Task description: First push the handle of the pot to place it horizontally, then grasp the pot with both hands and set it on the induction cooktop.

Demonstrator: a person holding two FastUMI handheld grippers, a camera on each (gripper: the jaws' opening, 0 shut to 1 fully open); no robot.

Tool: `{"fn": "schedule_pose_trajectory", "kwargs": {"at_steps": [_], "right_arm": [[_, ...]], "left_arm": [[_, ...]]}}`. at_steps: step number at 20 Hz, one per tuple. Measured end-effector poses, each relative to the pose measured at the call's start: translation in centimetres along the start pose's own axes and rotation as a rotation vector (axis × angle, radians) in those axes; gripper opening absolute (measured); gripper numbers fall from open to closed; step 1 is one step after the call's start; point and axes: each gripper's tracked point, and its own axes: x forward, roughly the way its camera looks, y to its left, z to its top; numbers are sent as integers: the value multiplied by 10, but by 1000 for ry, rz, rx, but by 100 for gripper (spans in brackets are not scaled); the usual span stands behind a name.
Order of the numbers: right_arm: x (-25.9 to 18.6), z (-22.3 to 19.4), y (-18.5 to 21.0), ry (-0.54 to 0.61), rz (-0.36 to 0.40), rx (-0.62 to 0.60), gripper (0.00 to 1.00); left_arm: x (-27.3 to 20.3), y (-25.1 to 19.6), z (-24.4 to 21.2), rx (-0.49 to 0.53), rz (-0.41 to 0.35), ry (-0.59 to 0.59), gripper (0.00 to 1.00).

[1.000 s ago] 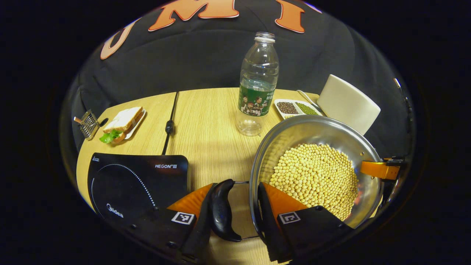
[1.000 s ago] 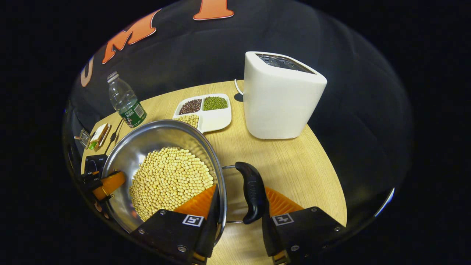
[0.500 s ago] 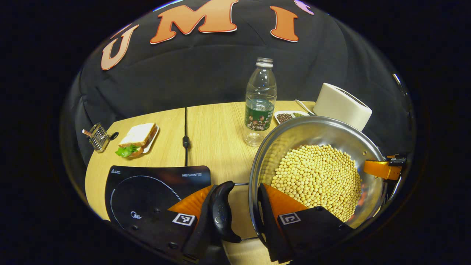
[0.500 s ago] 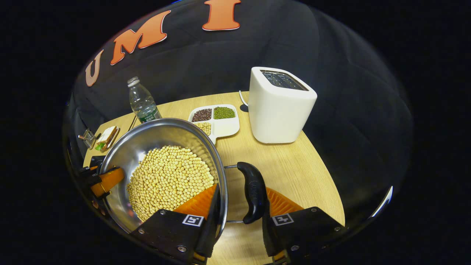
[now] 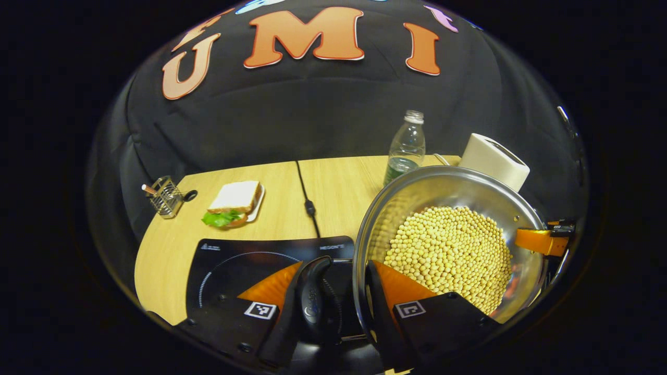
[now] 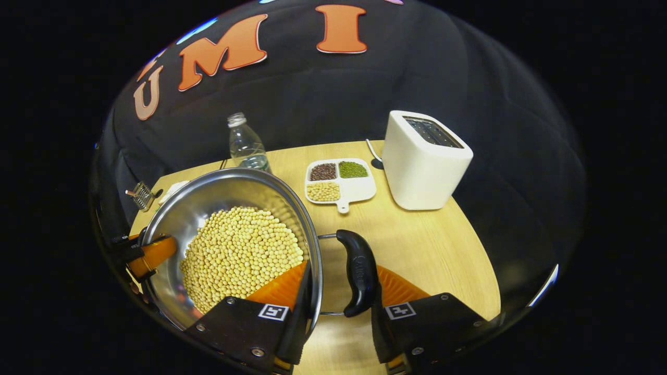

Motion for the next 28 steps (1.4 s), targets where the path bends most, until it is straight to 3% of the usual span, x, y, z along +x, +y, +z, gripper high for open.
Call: {"fn": "schedule_pose_trajectory", "kwargs": {"at_steps": [4, 8, 12, 28], "right_arm": [[1, 5, -2, -11, 24, -26, 53], [9, 6, -8, -15, 53, -45, 53], [12, 12, -10, -19, 74, -66, 53], [17, 21, -13, -19, 158, -101, 53]], "left_arm": [[-5, 3, 0, -15, 26, -9, 65], [-9, 3, -1, -25, 57, -16, 71], [-13, 3, -1, -52, 81, -18, 65], [-18, -4, -6, -63, 195, -30, 68]]}}
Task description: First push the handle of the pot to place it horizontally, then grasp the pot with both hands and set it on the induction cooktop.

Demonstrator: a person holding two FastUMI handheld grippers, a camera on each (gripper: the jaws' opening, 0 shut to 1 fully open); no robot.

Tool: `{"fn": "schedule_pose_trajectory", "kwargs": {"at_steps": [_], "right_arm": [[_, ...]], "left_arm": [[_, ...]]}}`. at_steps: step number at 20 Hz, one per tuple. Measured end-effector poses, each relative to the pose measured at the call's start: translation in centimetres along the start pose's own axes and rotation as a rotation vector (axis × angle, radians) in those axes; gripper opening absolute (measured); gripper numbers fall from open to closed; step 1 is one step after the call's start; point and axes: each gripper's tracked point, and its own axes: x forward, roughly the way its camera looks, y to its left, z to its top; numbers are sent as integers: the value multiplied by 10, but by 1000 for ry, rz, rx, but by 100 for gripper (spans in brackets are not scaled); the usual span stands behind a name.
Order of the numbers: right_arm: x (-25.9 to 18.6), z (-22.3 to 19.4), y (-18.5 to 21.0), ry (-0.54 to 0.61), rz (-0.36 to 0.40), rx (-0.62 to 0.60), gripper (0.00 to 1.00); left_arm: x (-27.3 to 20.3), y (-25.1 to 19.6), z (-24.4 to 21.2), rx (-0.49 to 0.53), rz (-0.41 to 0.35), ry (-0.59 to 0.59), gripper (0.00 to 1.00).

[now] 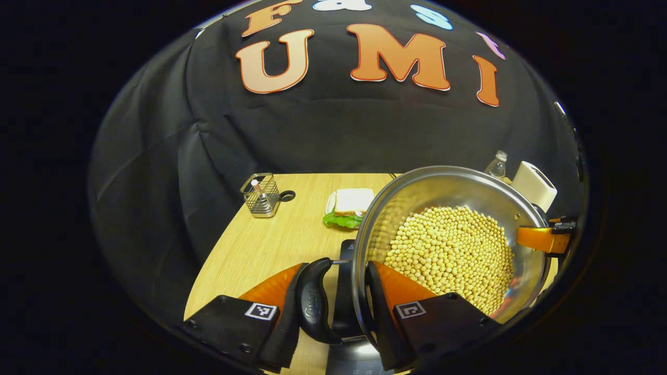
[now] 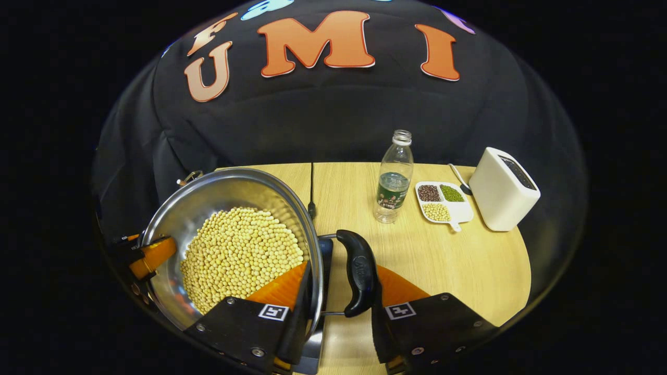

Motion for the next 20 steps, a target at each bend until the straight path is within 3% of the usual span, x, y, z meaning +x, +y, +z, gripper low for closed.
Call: {"fn": "schedule_pose_trajectory", "kwargs": {"at_steps": [8, 9, 10, 11, 12, 14, 15, 20], "right_arm": [[0, 3, -5, 16, 6, 9, 53], [1, 3, -4, 15, 3, 8, 48], [1, 2, -3, 16, 0, 5, 53], [1, 2, -3, 18, -2, 9, 48], [1, 2, -3, 21, -3, 9, 53], [2, 1, -3, 28, -1, 16, 53], [3, 1, -4, 37, 0, 23, 53], [1, 4, -3, 52, -14, 27, 53]], "left_arm": [[-5, 1, 1, -19, 8, 14, 65], [-4, 0, -1, -25, 4, 16, 68], [-4, -1, -1, -25, 2, 18, 69], [-3, 0, -2, -24, 1, 19, 71], [-4, 0, 0, -20, 1, 16, 66], [-3, -2, -1, -15, 1, 15, 71], [-2, -2, -1, -14, 2, 15, 66], [-5, 0, 1, -19, -3, 25, 69]]}}
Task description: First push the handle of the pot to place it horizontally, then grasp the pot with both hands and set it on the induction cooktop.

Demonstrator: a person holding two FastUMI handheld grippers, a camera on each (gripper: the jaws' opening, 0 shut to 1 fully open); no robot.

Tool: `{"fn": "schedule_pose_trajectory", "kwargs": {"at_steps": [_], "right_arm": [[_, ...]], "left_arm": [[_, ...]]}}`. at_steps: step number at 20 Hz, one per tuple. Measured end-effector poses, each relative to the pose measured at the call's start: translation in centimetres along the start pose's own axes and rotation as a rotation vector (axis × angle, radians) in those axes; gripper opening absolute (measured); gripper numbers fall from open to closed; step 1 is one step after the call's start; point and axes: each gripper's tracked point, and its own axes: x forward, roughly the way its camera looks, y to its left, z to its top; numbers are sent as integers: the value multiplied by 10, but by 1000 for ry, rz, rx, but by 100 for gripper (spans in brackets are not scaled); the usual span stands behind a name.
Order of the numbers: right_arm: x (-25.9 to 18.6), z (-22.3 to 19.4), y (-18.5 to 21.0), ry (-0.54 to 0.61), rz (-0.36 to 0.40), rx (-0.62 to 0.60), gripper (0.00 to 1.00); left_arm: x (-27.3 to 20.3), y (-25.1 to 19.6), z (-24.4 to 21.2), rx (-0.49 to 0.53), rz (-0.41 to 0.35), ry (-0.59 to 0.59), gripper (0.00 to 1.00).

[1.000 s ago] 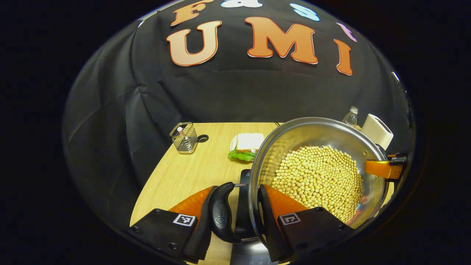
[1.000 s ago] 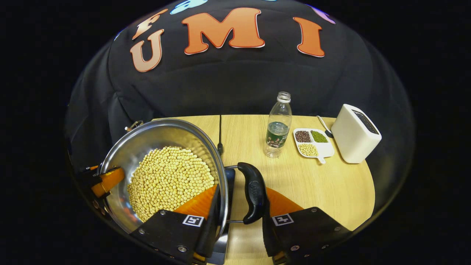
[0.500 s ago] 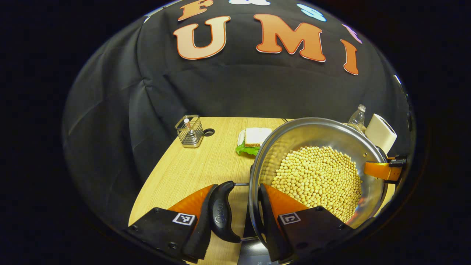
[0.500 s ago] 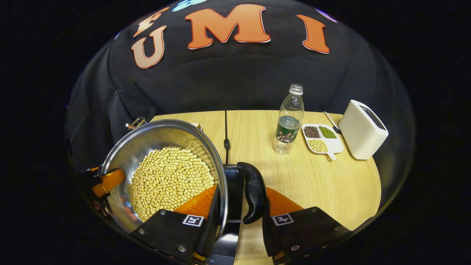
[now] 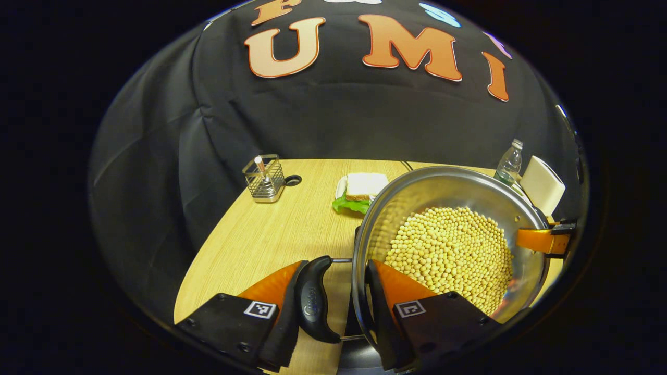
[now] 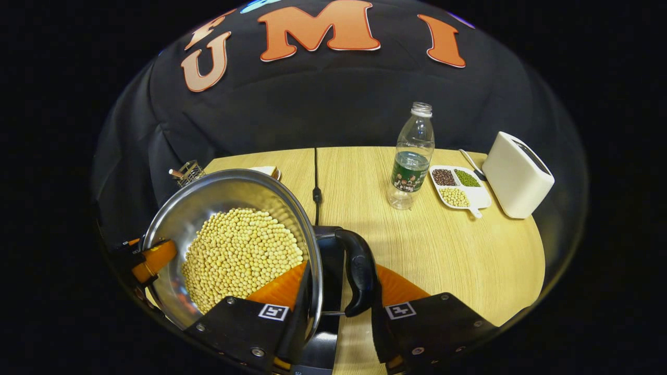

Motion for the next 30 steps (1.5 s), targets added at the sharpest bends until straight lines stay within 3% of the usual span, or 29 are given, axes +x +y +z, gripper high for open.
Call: {"fn": "schedule_pose_trajectory", "kwargs": {"at_steps": [12, 13, 15, 16, 17, 19, 22, 23, 24, 25, 30], "right_arm": [[-6, 5, -3, 13, -12, 6, 53], [-6, 3, -1, 17, -9, 15, 48], [-3, 4, 1, 16, -6, 22, 54], [-5, 3, 1, 22, -2, 16, 50], [-6, 8, 1, 10, 0, 14, 57], [-7, 6, -1, 14, 4, 9, 60], [-9, 5, 5, 24, 53, 51, 58], [-11, 5, 7, 28, 73, 78, 68], [-14, 4, 7, 30, 91, 95, 68], [-18, 10, 5, 17, 99, 104, 68], [-65, 59, -4, -182, 144, 144, 70]], "left_arm": [[5, -1, -2, -24, -13, 17, 69], [6, -1, -3, -25, -16, 19, 69], [7, 0, -2, -20, -5, 18, 71], [5, 1, 2, -10, 11, 13, 71], [8, 0, 2, -1, 19, 5, 73], [9, -2, 0, -2, 26, 1, 79], [8, -3, 0, -14, 34, -9, 83], [8, -4, 1, -23, 36, -16, 84], [5, -4, 4, -34, 37, -30, 85], [5, -3, 9, -38, 42, -48, 89], [-39, -4, 56, -16, 55, -198, 90]]}}
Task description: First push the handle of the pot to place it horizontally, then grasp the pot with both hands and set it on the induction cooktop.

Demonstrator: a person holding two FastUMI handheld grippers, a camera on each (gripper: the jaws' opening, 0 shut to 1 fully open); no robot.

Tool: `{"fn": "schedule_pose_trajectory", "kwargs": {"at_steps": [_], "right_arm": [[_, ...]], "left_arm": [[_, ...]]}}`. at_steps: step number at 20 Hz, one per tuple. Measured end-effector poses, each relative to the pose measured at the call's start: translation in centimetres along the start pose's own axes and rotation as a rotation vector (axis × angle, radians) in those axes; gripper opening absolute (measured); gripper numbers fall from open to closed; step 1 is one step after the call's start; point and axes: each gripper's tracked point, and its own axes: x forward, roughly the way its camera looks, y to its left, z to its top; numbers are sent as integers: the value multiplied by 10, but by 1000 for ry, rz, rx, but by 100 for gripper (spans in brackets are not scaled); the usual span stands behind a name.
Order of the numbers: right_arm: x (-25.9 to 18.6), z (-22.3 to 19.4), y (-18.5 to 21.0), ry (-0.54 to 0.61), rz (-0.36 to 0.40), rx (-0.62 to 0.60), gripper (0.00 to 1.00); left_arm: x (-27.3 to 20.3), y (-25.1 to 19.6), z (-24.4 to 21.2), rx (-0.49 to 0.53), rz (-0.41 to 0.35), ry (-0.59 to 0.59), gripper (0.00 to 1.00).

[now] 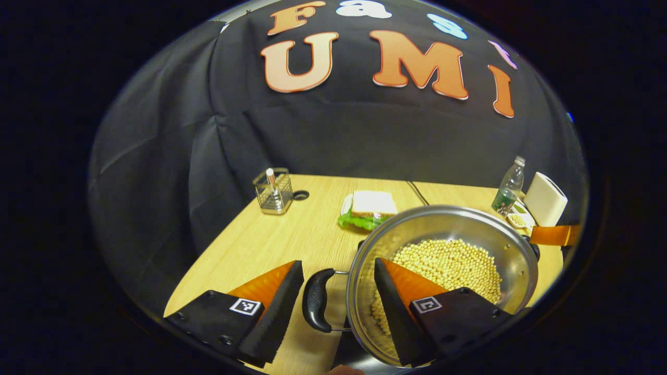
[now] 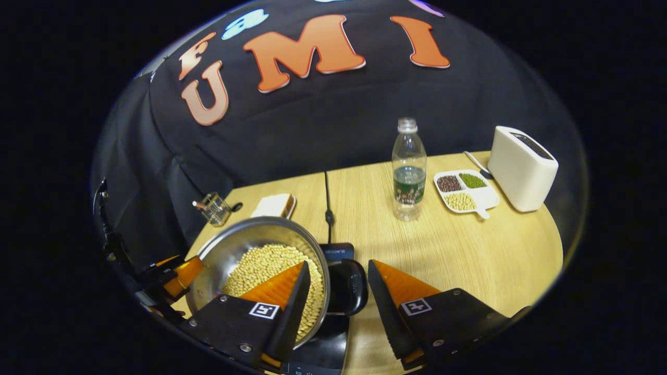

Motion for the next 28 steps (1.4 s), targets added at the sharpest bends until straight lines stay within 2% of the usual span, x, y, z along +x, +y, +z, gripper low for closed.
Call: {"fn": "schedule_pose_trajectory", "kwargs": {"at_steps": [3, 8, 9, 10, 12, 13, 14, 16, 17, 18, 19, 20, 21, 23, 24, 25, 26, 27, 28], "right_arm": [[-30, 37, -1, -121, 23, -27, 71], [-89, 83, -16, -290, -18, -126, 71], [-103, 96, -20, -326, -28, -148, 72], [-118, 107, -25, -366, -47, -171, 72], [-153, 129, -36, -448, -81, -230, 79], [-171, 138, -41, -487, -104, -255, 86], [-190, 148, -44, -525, -117, -277, 89], [-222, 166, -51, -589, -138, -285, 98], [-239, 172, -54, -617, -141, -279, 93], [-257, 180, -56, -647, -135, -274, 98], [-272, 188, -57, -677, -128, -275, 93], [-286, 196, -60, -700, -131, -284, 94], [-300, 201, -66, -718, -147, -292, 98], [-328, 213, -74, -767, -176, -308, 98], [-344, 218, -76, -793, -182, -315, 93], [-355, 223, -76, -819, -186, -322, 93], [-364, 227, -78, -836, -195, -324, 89], [-369, 231, -82, -845, -211, -318, 93], [-375, 232, -86, -848, -226, -309, 94]], "left_arm": [[-32, -3, 39, -15, -12, -110, 89], [-96, -4, 111, -70, -33, -267, 89], [-110, -6, 129, -81, -41, -303, 85], [-126, -5, 146, -89, -48, -341, 89], [-162, -4, 183, -85, -65, -417, 89], [-182, -3, 199, -85, -77, -453, 89], [-199, -7, 213, -82, -94, -484, 93], [-227, -13, 238, -78, -120, -544, 92], [-243, -13, 253, -75, -133, -575, 92], [-256, -17, 265, -68, -154, -595, 92], [-269, -25, 272, -63, -186, -605, 92], [-278, -26, 280, -67, -200, -619, 89], [-288, -25, 288, -80, -201, -632, 92], [-307, -23, 301, -97, -204, -657, 97], [-316, -21, 308, -96, -200, -674, 100], [-326, -16, 317, -97, -185, -697, 99], [-335, -12, 325, -94, -167, -716, 99], [-345, -9, 330, -98, -151, -735, 99], [-354, -11, 332, -105, -145, -738, 99]]}}
